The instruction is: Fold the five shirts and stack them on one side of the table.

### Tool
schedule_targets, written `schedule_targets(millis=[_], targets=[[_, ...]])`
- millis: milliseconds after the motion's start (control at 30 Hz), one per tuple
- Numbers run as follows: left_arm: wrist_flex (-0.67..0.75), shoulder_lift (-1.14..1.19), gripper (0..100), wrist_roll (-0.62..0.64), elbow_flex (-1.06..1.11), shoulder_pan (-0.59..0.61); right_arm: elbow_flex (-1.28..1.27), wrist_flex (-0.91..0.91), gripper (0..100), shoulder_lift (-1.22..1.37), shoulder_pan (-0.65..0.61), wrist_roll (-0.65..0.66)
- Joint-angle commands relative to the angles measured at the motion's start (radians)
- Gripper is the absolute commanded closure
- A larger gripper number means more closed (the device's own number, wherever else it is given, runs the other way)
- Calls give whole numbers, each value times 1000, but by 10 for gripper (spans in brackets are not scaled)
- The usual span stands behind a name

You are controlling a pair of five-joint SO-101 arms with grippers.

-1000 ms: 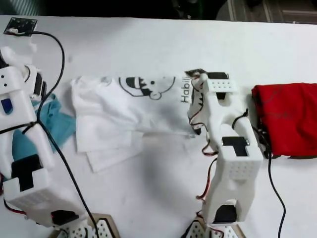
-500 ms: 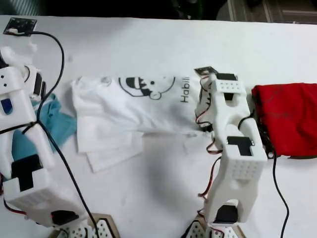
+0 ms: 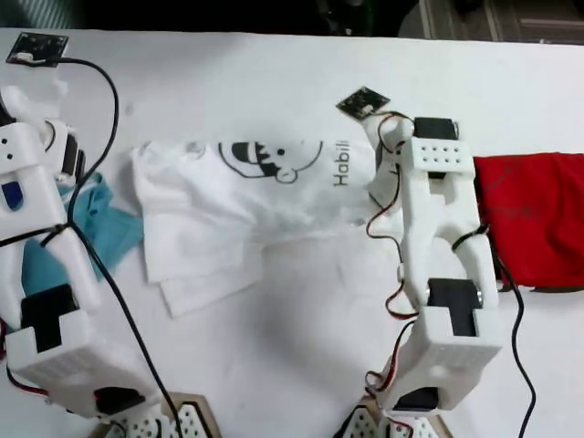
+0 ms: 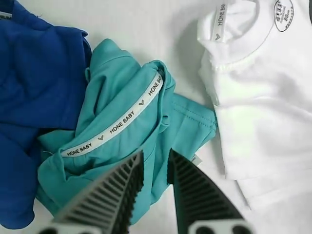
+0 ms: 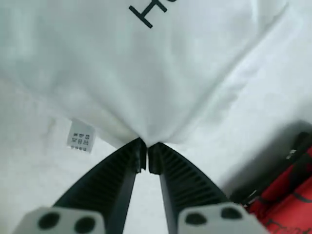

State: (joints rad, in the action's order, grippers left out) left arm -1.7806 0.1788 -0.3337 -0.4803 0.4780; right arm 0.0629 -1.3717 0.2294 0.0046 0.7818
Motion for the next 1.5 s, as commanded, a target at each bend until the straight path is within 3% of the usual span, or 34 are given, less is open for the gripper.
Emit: schedule_targets(millis=[0, 233, 500, 567, 667, 867, 933, 1233, 1467], targets=[[-3, -54, 897, 2, -6, 2, 3, 58, 981, 18, 71, 63], [-3, -54, 897, 2, -6, 1, 5, 56, 967, 84, 93, 97], [-6, -58, 895, 2, -5, -15, 178, -217, 617, 19, 41, 95], [-8, -58, 895, 2, -5, -28, 238, -302, 594, 16, 12, 95], [-8, -107, 895, 6, -5, -38, 269, -352, 663, 5, -70, 72], [-6, -237, 899, 8, -5, 21, 269, -349, 995, -24, -263, -114], [-6, -271, 901, 8, -5, 68, 267, -349, 944, -19, -348, -184], [-6, -371, 969, 8, -3, 297, 272, -226, 981, 128, -751, -445], [-6, -412, 969, 8, -3, 377, 270, -8, 981, 325, -888, -528]])
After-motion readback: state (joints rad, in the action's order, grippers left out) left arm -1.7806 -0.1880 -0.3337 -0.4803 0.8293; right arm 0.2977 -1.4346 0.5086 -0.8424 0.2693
